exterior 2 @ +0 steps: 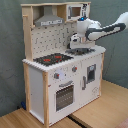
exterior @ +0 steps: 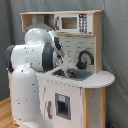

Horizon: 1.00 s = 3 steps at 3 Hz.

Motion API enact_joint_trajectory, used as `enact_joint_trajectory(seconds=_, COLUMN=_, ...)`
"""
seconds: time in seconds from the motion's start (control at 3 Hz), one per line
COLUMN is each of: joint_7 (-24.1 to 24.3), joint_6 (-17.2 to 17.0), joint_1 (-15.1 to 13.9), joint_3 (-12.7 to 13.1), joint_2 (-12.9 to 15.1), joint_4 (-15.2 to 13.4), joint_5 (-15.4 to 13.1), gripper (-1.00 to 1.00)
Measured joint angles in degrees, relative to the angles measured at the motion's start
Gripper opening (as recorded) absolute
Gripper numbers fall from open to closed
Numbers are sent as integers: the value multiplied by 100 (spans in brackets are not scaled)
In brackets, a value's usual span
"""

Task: Play with the kitchen

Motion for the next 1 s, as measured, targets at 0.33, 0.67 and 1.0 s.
enact_joint_trajectory(seconds=0.33, joint_7=-407, joint_6=303, joint_1=0, joint_3=-98, joint_2=-233, joint_4=-5, joint_5=218, gripper=100)
enact_joint_trajectory(seconds=0.67, joint_7=-842, joint_6=524, joint_1=-2, joint_3=-210, joint_2=-434, joint_4=-5, joint_5=435, gripper=100)
enact_joint_trajectory(seconds=1.0, joint_7=-1272, joint_6=578, joint_1=-172, joint_3=-242, joint_2=-471, joint_4=-203, joint_5=715, gripper=100)
